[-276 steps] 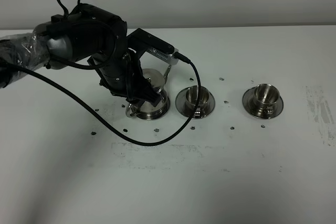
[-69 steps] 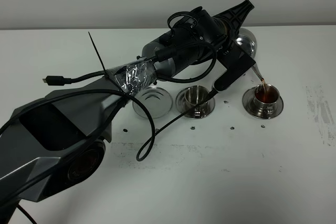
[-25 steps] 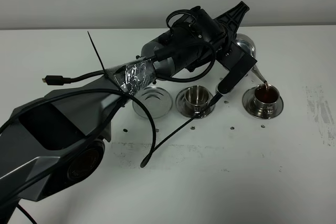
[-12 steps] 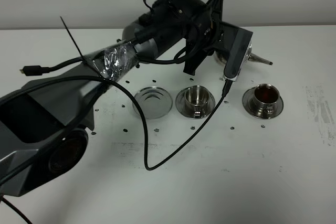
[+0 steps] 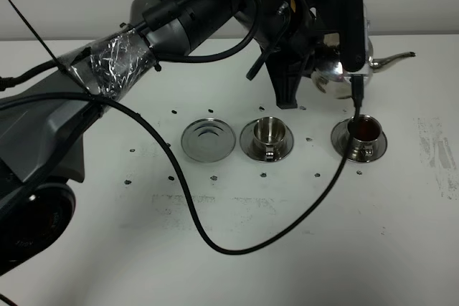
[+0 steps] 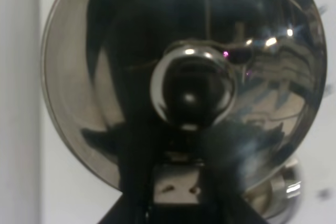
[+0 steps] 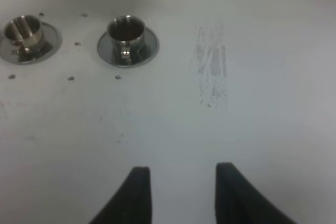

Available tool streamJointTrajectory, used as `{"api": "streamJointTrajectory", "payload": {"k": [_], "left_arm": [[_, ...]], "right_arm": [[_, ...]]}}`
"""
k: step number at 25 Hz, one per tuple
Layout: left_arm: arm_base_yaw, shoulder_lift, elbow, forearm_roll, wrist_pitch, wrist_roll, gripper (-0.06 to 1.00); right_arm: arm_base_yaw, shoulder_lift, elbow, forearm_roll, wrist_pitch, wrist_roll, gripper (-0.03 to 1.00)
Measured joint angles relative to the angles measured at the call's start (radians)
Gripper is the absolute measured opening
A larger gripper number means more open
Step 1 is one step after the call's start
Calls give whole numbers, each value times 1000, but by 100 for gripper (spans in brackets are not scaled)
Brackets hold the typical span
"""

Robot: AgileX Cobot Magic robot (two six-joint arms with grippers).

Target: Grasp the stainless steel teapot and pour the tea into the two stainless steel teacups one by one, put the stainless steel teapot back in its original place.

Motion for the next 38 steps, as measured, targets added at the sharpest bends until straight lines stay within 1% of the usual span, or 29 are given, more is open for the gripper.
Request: {"api": "streamJointTrajectory", "payload": {"k": [3, 7, 10, 12, 17, 21, 25, 35, 38], "left_arm": [[-35, -45, 94, -23, -2, -32, 20], [-80, -80, 219, -27, -3, -77, 20], [-101, -82, 283, -29, -12, -109, 20], [-110, -82, 321, -29, -43, -122, 20], [-126, -81, 415, -55, -165, -129, 20], [-137, -56, 435, -94, -205, -130, 20], [-140, -20, 439, -125, -214, -130, 20], [-141, 9, 465, -126, -240, -147, 20], [-141, -5, 466, -113, -242, -149, 20]], "right_arm": [[0, 0, 0, 0, 0, 0, 32], [0, 0, 0, 0, 0, 0, 32], [0, 0, 0, 0, 0, 0, 32], [0, 0, 0, 0, 0, 0, 32], [0, 0, 0, 0, 0, 0, 32], [0, 0, 0, 0, 0, 0, 32], [0, 0, 0, 0, 0, 0, 32], [0, 0, 0, 0, 0, 0, 32], [0, 0, 0, 0, 0, 0, 32]]}}
